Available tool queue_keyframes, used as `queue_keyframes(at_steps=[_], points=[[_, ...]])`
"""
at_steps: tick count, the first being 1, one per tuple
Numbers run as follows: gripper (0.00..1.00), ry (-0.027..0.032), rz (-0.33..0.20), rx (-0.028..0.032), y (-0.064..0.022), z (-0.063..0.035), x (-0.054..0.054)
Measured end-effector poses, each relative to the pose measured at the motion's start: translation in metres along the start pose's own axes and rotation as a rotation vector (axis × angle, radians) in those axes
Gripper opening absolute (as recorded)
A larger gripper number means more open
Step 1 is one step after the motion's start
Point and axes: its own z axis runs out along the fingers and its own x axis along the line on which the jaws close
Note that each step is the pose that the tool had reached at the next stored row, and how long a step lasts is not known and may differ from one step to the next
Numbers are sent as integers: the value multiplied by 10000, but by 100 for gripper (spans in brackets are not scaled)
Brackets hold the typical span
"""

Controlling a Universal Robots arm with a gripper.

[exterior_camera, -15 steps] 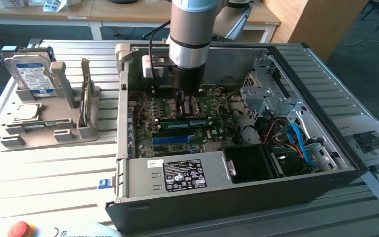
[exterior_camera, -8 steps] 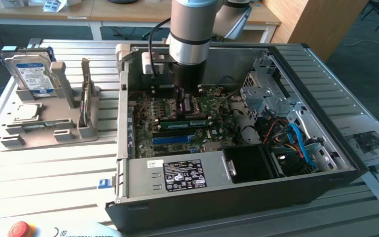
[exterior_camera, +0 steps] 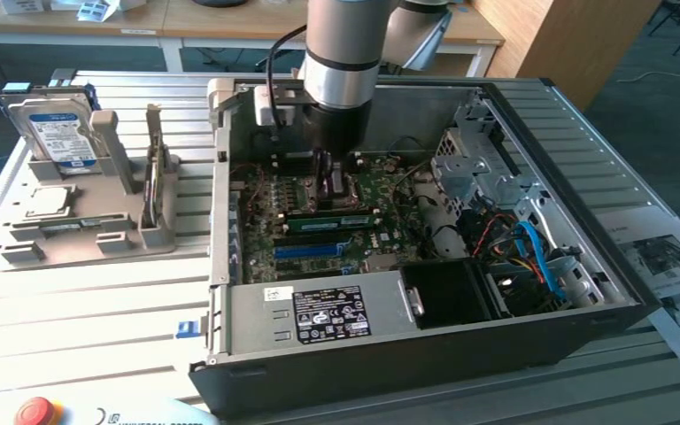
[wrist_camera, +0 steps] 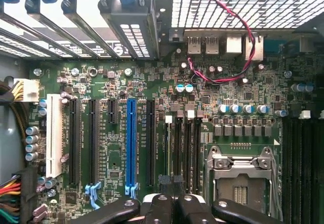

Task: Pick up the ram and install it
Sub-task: 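Press down the ram until it locks into place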

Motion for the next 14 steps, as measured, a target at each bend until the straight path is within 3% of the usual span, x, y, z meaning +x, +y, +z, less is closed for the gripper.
queue_keyframes(at_steps=[14], points=[[10, 33, 0, 0, 2, -224, 7]])
